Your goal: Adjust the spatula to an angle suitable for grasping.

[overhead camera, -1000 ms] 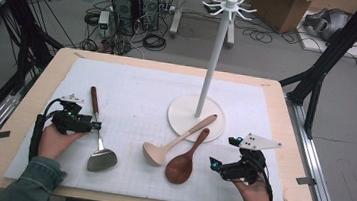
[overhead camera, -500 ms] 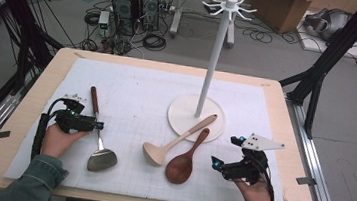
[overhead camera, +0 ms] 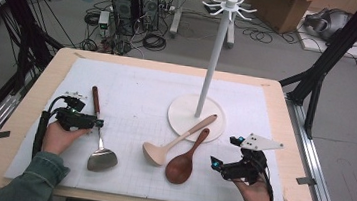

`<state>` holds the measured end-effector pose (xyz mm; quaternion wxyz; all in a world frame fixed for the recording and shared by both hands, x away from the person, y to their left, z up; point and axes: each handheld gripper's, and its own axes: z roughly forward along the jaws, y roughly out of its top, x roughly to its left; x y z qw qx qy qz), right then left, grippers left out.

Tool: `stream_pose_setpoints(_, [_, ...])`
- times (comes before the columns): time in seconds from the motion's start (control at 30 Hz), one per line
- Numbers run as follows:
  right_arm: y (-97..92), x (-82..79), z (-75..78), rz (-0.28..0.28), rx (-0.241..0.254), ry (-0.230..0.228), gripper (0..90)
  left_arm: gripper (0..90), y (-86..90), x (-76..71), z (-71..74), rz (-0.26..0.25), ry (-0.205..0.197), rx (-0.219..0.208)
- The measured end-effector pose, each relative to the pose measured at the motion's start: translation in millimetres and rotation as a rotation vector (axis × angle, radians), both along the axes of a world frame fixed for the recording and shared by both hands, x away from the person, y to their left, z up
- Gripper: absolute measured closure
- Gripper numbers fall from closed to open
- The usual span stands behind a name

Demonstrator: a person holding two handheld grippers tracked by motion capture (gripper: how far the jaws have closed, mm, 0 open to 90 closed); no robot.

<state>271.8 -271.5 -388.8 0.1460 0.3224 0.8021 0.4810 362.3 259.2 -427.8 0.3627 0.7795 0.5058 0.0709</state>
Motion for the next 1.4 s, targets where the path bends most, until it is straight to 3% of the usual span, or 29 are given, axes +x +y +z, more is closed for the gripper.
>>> stream_pose_setpoints(0.27, [0.0, 0.5, -0.7, 0.001, 0.002, -0.001, 0.5, 57.4, -2.6, 2.2, 0.7, -0.003, 0.007, 0.017])
stream_pose_setpoints(0.43, [0.2, 0.6, -1.0, -0.001, 0.003, 0.0, 0.5, 63.6, -4.5, 4.8, 2.4, -0.011, 0.015, 0.01])
stream_pose_setpoints(0.73, [1.0, 1.7, -4.3, 0.001, 0.0, 0.015, 0.5, 74.3, -3.9, 12.1, 3.4, -0.032, 0.036, -0.052])
stream_pose_setpoints(0.9, [1.1, 2.3, -5.1, 0.001, -0.002, 0.014, 0.5, 78.4, -1.0, 12.6, 4.0, -0.017, 0.034, -0.073])
stream_pose_setpoints(1.1, [-0.1, 1.7, -4.5, -0.003, -0.002, 0.012, 0.5, 81.4, 5.7, 12.9, 4.9, 0.035, 0.025, -0.031])
stream_pose_setpoints(1.4, [-1.0, 1.0, -3.2, -0.005, 0.0, 0.01, 0.5, 89.2, -2.9, 20.2, -3.8, 0.066, 0.035, 0.01])
